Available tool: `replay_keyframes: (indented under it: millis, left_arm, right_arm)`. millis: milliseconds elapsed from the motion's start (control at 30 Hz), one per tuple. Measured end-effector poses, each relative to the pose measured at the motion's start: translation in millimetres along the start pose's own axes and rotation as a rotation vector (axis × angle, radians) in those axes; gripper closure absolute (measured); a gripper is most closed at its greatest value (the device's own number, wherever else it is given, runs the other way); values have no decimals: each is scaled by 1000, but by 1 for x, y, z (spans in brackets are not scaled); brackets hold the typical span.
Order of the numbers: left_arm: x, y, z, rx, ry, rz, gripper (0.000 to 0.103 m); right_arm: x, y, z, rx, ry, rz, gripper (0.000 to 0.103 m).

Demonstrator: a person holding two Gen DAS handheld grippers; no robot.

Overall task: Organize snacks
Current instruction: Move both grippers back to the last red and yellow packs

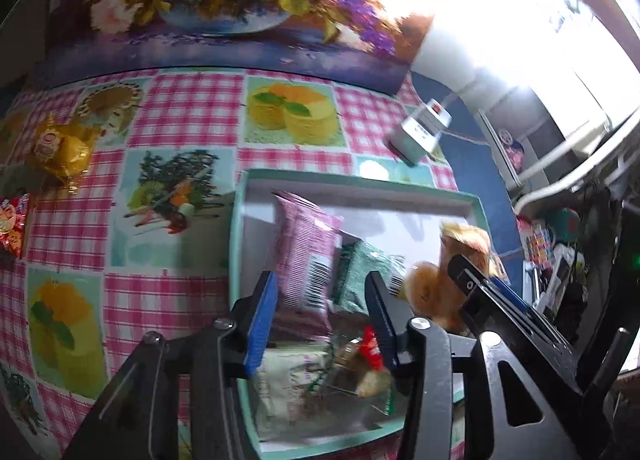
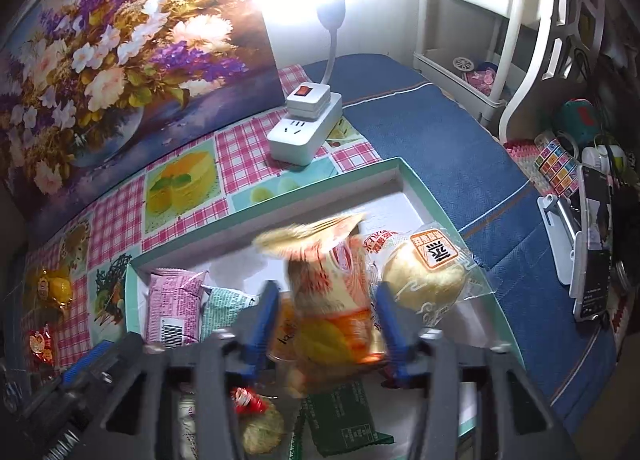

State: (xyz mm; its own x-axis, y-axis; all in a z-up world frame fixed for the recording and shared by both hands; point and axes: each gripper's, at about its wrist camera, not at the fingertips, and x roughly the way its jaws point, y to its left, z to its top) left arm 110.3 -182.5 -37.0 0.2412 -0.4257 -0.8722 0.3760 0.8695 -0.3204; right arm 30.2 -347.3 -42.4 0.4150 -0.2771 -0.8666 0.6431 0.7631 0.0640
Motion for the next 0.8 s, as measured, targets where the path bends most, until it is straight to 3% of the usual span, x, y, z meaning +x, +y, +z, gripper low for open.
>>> replay_keyframes:
  millis: [67, 233, 400, 467, 800]
  left_arm:
    - [-4, 11, 1, -26, -18, 29, 38]
    - [-11, 47, 3, -121, -48, 120, 32]
    - [-20, 87, 5, -197, -67, 235, 26]
    - [-23, 102, 5, -233, -77, 272, 20]
    - [-44, 159, 6, -389, -137, 338, 20]
  right_arm:
    - [-2, 3, 0, -10, -9, 0, 33]
    - [-4, 14, -2, -55, -24, 9, 22]
    - [-6, 33, -5, -111, -40, 39, 0]
    - [-7, 41, -7, -129, -49, 43, 0]
    - [-10, 95, -20, -245, -45, 136, 0]
